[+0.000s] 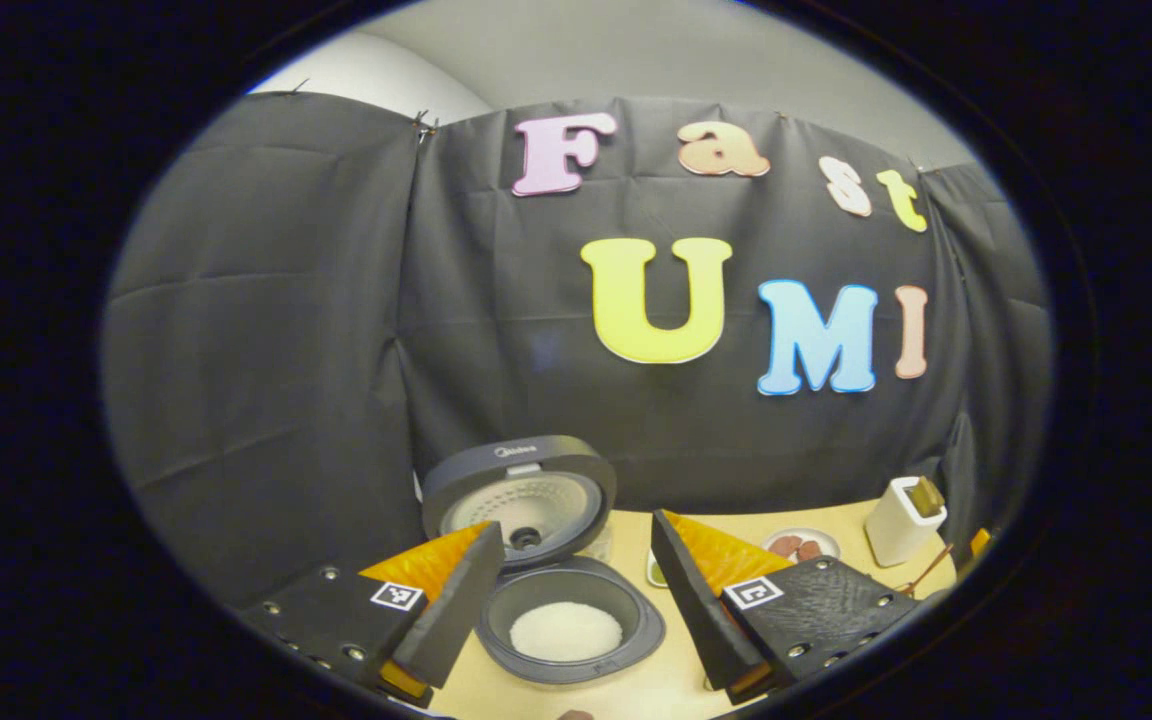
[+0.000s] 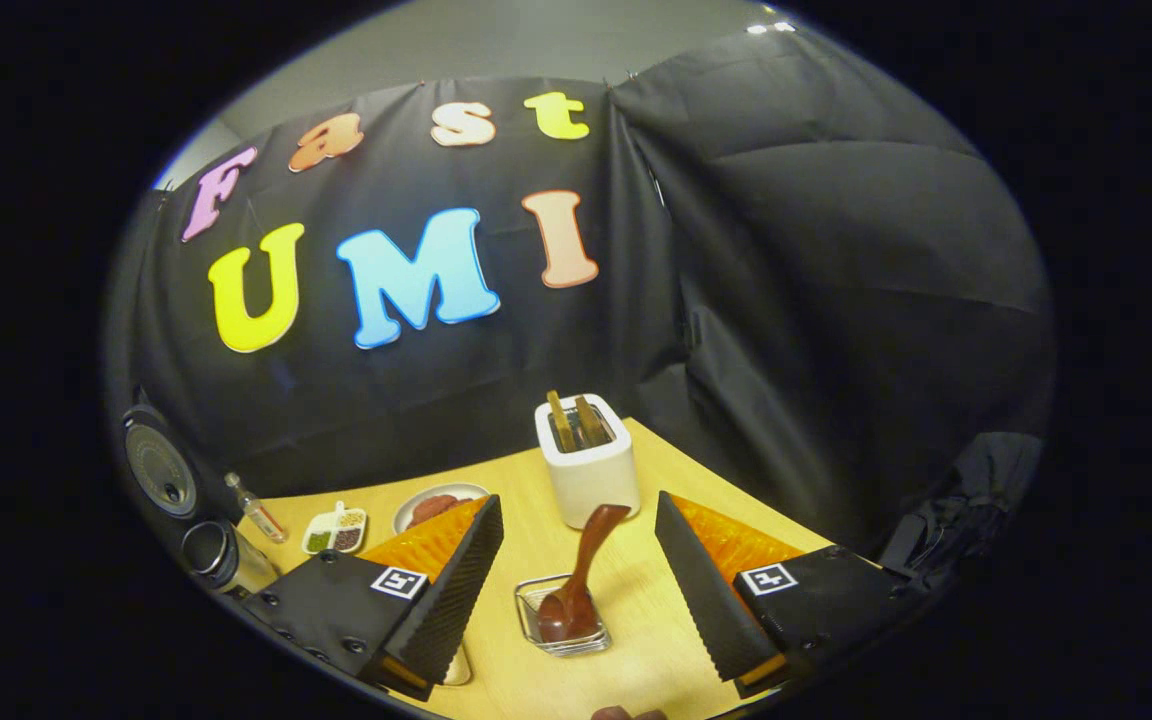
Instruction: Close the left gripper, press the button to open the rice cooker; take a wooden spoon from the chopstick holder with the right hand, scoop a spoonful of rice and pour it into the rice cooker, then put the wooden spoon back into the chopstick holder.
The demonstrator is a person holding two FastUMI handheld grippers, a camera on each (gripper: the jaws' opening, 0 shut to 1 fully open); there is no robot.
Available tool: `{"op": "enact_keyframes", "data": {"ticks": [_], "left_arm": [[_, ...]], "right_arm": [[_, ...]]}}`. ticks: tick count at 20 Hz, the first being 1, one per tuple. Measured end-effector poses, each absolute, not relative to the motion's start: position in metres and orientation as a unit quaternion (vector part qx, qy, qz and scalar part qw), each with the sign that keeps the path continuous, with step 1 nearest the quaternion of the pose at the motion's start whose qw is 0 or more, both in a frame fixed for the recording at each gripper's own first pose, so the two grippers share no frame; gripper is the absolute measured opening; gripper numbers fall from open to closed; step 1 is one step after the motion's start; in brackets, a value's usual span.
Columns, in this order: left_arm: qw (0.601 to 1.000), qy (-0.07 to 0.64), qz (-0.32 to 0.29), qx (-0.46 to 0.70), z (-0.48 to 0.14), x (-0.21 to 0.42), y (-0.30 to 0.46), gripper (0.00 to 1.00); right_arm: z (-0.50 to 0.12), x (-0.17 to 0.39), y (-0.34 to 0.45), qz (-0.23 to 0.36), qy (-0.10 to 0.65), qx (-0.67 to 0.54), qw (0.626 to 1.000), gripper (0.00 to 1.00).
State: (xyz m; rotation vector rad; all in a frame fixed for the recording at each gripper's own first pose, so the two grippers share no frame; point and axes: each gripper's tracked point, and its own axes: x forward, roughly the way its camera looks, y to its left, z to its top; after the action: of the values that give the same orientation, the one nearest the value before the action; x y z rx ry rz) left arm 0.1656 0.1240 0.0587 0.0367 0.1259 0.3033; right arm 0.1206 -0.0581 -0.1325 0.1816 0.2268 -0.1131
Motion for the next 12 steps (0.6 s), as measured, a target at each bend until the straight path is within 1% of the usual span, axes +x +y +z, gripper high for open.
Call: {"op": "enact_keyframes", "data": {"ticks": [1, 2, 3, 6, 9, 12], "left_arm": [[0.985, 0.059, 0.160, 0.018, 0.064, 0.169, 0.137, 0.93], [0.984, 0.054, 0.170, 0.018, 0.069, 0.174, 0.152, 0.92], [0.983, 0.047, 0.176, 0.016, 0.074, 0.176, 0.166, 0.93], [0.980, 0.031, 0.195, 0.012, 0.087, 0.198, 0.207, 0.92], [0.980, 0.031, 0.196, 0.009, 0.096, 0.230, 0.229, 0.93], [0.981, 0.023, 0.191, -0.001, 0.105, 0.265, 0.243, 0.92]], "right_arm": [[-0.130, 0.117, -0.051, -0.052, 0.107, 0.073, 0.990, 0.98], [-0.127, 0.113, -0.043, -0.045, 0.102, 0.055, 0.992, 0.98], [-0.121, 0.110, -0.033, -0.033, 0.097, 0.035, 0.994, 0.98], [-0.114, 0.102, -0.013, -0.013, 0.093, -0.005, 0.996, 0.98], [-0.115, 0.092, 0.007, 0.005, 0.104, 0.002, 0.995, 0.99], [-0.117, 0.088, 0.012, 0.007, 0.105, -0.002, 0.994, 0.98]]}}
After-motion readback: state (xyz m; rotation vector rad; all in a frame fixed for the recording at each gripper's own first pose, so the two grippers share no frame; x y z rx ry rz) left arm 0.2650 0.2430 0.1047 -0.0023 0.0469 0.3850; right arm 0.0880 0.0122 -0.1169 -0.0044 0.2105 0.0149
